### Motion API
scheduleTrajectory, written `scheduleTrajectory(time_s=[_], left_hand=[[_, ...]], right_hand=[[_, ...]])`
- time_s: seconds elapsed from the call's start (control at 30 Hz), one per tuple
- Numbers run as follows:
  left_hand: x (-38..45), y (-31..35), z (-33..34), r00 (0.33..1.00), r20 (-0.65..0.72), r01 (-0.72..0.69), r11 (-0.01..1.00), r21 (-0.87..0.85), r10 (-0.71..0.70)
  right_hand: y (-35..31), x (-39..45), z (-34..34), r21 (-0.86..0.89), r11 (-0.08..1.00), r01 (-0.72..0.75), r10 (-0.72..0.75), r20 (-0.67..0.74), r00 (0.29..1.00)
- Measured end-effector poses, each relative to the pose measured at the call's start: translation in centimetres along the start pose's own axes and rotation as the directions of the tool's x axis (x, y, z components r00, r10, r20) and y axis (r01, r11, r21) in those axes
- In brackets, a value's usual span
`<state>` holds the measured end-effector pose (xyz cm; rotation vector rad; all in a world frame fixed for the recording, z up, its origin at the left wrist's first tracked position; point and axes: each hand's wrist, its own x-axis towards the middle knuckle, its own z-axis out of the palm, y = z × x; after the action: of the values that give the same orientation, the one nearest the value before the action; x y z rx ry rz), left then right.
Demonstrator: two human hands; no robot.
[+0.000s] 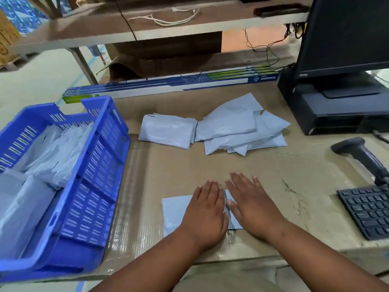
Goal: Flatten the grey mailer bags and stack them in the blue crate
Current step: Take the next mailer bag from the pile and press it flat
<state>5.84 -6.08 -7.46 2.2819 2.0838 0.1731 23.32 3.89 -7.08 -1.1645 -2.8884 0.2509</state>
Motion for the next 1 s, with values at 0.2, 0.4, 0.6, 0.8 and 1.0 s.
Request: scheduleTrajectory(time_s=[0.2,0.4,0.6,0.8,1.0], left_hand=[[-0.4,0.9,2.1,0.999,-0.022,0.027,0.999,0.026,-0.026],[-0.1,0.7,2.2,1.000,-0.018,0.010,0.998,0.059,-0.009],[-0.1,0.6,2.1,1.000,-0.015,-0.002,0.998,0.056,0.002],[-0.2,0.5,2.2,1.000,-0.002,-0.014,0.999,0.041,0.014],[-1.2,-0.7,0.9,1.000,-0.011,0.021,0.999,0.033,-0.020]], right_hand=[[-0.3,-1.0,3.2,-0.046,0.999,0.021,-0.022,-0.006,1.000],[-0.3,-0.7,3.5,-0.070,0.997,0.027,-0.029,-0.019,0.999],[-0.2,-0.6,3.4,-0.035,0.998,0.042,-0.044,-0.050,0.998],[-0.1,-0.7,3.2,-0.025,0.999,0.033,-0.033,-0.020,0.999],[-0.4,-0.4,2.3,-0.017,1.000,0.002,-0.002,0.027,1.000]])
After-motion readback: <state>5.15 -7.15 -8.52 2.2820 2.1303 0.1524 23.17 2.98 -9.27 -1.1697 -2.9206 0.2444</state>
